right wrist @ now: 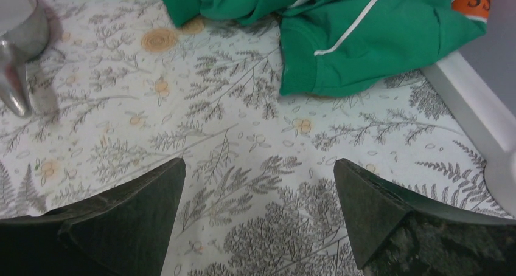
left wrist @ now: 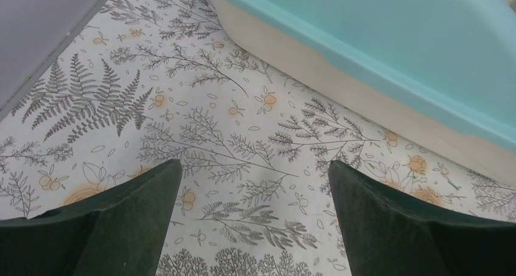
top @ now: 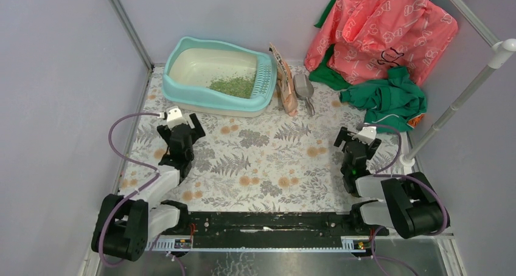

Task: Fill the litter box with clean litter
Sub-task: Reset both arms

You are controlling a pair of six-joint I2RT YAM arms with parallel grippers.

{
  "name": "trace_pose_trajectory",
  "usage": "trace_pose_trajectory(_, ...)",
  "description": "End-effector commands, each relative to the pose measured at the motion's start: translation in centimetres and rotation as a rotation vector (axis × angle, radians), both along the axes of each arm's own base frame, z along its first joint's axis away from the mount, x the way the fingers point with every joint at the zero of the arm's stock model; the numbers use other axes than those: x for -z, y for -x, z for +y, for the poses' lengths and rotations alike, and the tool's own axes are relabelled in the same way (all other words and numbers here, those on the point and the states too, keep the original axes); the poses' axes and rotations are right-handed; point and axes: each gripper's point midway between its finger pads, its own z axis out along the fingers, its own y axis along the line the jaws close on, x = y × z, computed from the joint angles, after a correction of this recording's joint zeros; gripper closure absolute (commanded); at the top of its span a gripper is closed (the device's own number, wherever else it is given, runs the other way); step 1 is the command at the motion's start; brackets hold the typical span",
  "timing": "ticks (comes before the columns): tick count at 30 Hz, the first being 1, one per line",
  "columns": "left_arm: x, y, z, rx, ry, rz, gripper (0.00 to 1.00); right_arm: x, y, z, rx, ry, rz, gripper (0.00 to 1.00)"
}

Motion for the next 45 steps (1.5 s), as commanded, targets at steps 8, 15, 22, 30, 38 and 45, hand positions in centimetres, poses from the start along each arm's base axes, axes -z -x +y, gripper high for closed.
trace_pose_trajectory(8,1.0,-3.0,0.5,0.103,-0.050,-0.043,0.01,-4.7,-2.1,-2.2,0.047,-0.013,-0.234,0.00)
trace_pose_trajectory(15,0.7,-2.9,0.4,0.121,-0.041,-0.058,0.01,-5.7,-0.4,-3.5,0.089,-0.067,-0.320,0.00)
trace_pose_trajectory(22,0.8,-3.7,-0.1,0.150,-0.018,-0.059,0.01,-7.2,-2.1,-2.9,0.053,-0.048,-0.298,0.00)
trace_pose_trajectory(30,-0.6,-2.9,0.4,0.175,-0.032,-0.130,0.01,-4.3,-1.5,-2.8,0.042,-0.051,-0.278,0.00)
trace_pose_trajectory(38,-1.2,-0.5,1.8,0.173,-0.022,-0.274,0.01,-2.2,-3.8,0.1,-0.148,0.000,-0.180,0.00)
trace_pose_trajectory(45,-1.9,-1.3,1.1,0.219,-0.036,-0.329,0.01,-1.1,-5.8,0.2,-0.143,0.004,-0.080,0.00)
